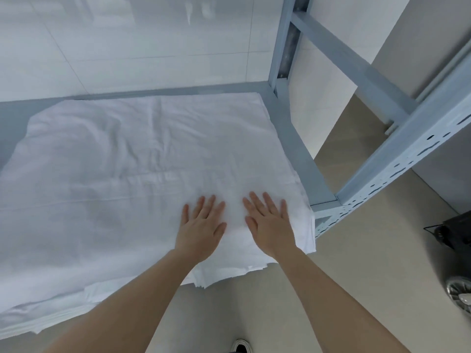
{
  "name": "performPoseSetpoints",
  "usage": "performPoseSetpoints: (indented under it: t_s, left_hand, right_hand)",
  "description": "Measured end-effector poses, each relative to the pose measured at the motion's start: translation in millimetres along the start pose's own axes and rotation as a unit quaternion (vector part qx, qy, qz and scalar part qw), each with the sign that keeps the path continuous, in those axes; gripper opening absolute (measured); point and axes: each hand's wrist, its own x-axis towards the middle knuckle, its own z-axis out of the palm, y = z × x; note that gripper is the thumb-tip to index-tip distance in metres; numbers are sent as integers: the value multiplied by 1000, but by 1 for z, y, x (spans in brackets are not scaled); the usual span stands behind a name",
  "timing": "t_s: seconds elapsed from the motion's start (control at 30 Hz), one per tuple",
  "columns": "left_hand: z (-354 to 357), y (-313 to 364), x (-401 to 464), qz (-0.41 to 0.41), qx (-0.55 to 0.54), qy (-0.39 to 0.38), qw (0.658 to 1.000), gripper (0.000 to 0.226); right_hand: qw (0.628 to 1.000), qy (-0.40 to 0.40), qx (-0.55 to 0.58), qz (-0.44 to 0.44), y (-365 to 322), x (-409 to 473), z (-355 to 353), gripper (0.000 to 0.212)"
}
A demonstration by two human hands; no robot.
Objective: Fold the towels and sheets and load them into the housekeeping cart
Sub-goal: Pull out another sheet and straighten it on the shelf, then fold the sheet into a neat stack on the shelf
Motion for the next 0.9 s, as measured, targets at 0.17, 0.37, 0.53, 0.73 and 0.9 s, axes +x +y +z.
performPoseSetpoints:
  t_s: [0.17, 0.37, 0.53, 0.73, 0.9]
  left_hand:
    - [-9, -55, -9, -168, 22, 3, 986, 68]
    - [-20, -121, -26, -312, -10, 11, 950, 76]
    - [-36, -188, -21, -378, -6, 16, 926, 78]
    - [-50, -256, 12, -358, 24, 52, 932, 83]
    - [-67, -322, 58, -347, 27, 91, 933, 83]
  right_hand:
    - [971, -38, -33, 235, 38, 9, -8, 56]
    - [998, -20, -66, 9, -42, 47, -3, 58]
    - [987, -62, -75, -128, -144, 98, 25, 62]
    - [981, -58, -83, -168, -231, 182, 46, 64]
    - [978, -62, -86, -181, -293, 268, 57, 61]
